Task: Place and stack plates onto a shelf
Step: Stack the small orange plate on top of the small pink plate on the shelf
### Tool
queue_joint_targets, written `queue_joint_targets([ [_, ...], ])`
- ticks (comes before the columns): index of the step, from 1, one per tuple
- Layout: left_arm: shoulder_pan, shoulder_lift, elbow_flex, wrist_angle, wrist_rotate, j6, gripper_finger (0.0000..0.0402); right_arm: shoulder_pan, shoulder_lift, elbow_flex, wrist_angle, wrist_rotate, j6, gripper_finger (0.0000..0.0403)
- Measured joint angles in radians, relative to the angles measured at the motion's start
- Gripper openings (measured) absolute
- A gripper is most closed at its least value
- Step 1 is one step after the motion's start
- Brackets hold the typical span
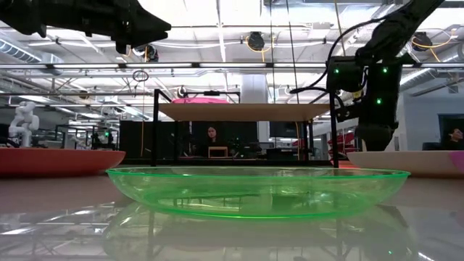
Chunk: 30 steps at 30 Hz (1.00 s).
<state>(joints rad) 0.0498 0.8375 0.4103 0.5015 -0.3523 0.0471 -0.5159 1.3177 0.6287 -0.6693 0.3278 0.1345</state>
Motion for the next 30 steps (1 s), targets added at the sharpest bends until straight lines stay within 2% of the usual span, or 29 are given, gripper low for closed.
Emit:
queue_joint_targets([
  [11, 0.0, 0.0, 0.0, -0.004, -0.001, 0.0, 0.017, -0.011, -0.001, -0.085, 0.088, -0.018, -0.009, 0.0103],
  [14, 0.0, 0.0, 0.001, -0.004, -0.001, 0.0, 0.017, -0.011, -0.005, -0.086, 0.088, -0.024, -0.007, 0.0078],
  [18, 0.0, 0.0, 0.001, -0.004, -0.001, 0.0, 0.017, -0.011, -0.024, -0.087, 0.089, -0.033, 0.018, 0.0024],
  [20, 0.0, 0.0, 0.001, -0.004, -0.001, 0.0, 0.017, -0.011, -0.043, -0.088, 0.088, -0.022, 0.039, 0.0007],
  [30, 0.0, 0.0, 0.001, -0.005, -0.002, 0.0, 0.017, -0.012, -0.231, -0.092, 0.084, -0.011, 0.143, 0.0001],
])
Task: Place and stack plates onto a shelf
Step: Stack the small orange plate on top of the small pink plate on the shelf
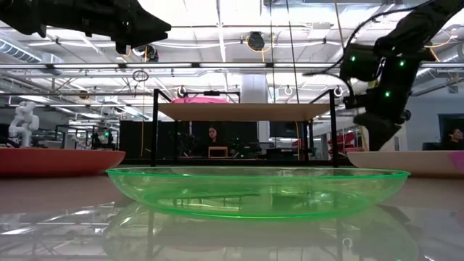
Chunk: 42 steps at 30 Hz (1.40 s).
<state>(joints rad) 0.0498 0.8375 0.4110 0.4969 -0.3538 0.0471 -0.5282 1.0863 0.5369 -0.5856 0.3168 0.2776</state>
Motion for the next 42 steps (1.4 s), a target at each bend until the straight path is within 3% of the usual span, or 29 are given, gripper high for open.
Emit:
queue_joint_targets([
  [12, 0.0, 0.0, 0.0, 0.0, -0.002, 0.0, 0.017, 0.001, -0.325, 0.002, 0.127, 0.034, 0.005, 0.0],
  [20, 0.0, 0.0, 0.0, 0.0, -0.001, 0.0, 0.017, 0.003, -0.409, 0.002, 0.352, 0.078, -0.026, 0.0],
  [29, 0.0, 0.0, 0.0, 0.001, -0.002, 0.0, 0.017, 0.071, -0.347, 0.003, 0.899, 0.071, -0.204, 0.0],
  [34, 0.001, 0.0, 0.0, 0.001, -0.011, 0.0, 0.017, 0.118, -0.258, 0.021, 1.191, 0.016, -0.261, 0.0],
  [42, 0.001, 0.0, 0.0, 0.001, -0.013, 0.023, 0.017, 0.169, 0.017, 0.262, 1.121, -0.049, -0.321, 0.0],
])
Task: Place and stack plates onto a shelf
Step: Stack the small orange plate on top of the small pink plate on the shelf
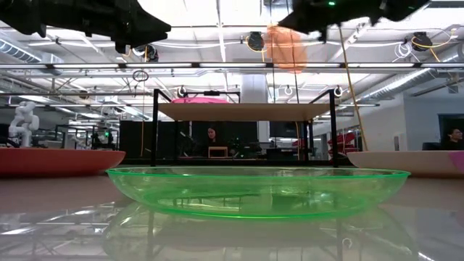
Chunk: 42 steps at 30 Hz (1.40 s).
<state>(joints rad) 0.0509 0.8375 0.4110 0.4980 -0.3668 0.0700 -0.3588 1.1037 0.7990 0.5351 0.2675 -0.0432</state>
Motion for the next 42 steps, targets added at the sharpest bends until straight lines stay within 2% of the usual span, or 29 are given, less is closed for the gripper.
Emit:
queue_joint_targets([
  [7, 0.0, 0.0, 0.0, -0.004, 0.0, 0.009, 0.017, 0.026, 0.269, 0.279, -0.133, -0.064, -0.058, 0.0],
  [9, -0.001, -0.018, 0.0, -0.03, -0.001, 0.066, 0.017, 0.031, 0.336, 0.342, -0.152, -0.064, -0.076, 0.0],
  [13, -0.022, -0.171, 0.001, -0.062, -0.064, 0.111, 0.017, 0.04, 0.458, 0.436, -0.177, -0.111, -0.104, 0.0],
  [17, -0.039, -0.309, 0.001, -0.183, -0.072, 0.085, 0.017, 0.049, 0.563, 0.511, -0.18, -0.178, -0.134, 0.0],
  [21, -0.041, -0.376, 0.001, -0.285, -0.072, 0.077, 0.017, 0.054, 0.653, 0.564, -0.182, -0.195, -0.156, 0.0],
  [24, -0.041, -0.383, 0.001, -0.301, -0.074, 0.06, 0.017, 0.057, 0.708, 0.592, -0.183, -0.194, -0.16, 0.0],
  [30, -0.041, -0.366, 0.0, -0.317, -0.073, 0.051, 0.017, 0.065, 0.771, 0.603, -0.187, -0.193, -0.205, 0.0],
  [36, -0.041, -0.359, 0.0, -0.317, -0.072, 0.048, 0.017, 0.074, 0.778, 0.603, -0.193, -0.191, -0.23, 0.0004],
  [42, -0.041, -0.359, 0.0, -0.314, -0.072, 0.044, 0.017, 0.079, 0.778, 0.603, -0.209, -0.189, -0.231, 0.0045],
])
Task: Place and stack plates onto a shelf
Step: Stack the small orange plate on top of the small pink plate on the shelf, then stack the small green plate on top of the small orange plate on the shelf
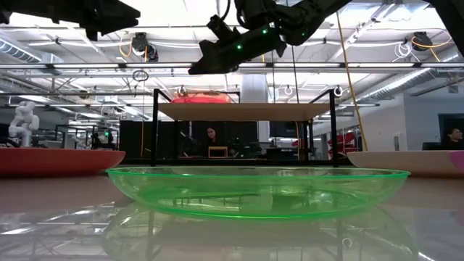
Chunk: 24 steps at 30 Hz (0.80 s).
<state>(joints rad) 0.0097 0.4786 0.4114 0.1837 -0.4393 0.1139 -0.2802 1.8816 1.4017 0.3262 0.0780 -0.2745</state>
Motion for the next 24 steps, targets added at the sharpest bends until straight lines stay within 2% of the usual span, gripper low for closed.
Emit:
queue_joint_targets([
  [6, 0.0, 0.0, 0.0, 0.0, 0.0, -0.005, 0.017, 0.001, -0.014, 0.0, -0.042, 0.003, 0.0, 0.0098],
  [11, 0.0, 0.004, 0.0, -0.011, 0.0, -0.02, 0.017, 0.024, -0.114, 0.0, -0.1, 0.002, -0.01, 0.0123],
  [16, 0.0, 0.051, 0.0, -0.032, 0.009, -0.045, 0.017, 0.08, -0.257, 0.0, -0.206, -0.001, -0.037, 0.0127],
  [21, -0.005, 0.158, 0.0, -0.017, 0.14, 0.036, 0.017, 0.143, -0.387, 0.0, -0.361, -0.001, -0.033, 0.0121],
  [24, -0.027, 0.245, 0.0, 0.018, 0.159, 0.084, 0.017, 0.187, -0.442, 0.0, -0.447, 0.0, -0.023, 0.0119],
])
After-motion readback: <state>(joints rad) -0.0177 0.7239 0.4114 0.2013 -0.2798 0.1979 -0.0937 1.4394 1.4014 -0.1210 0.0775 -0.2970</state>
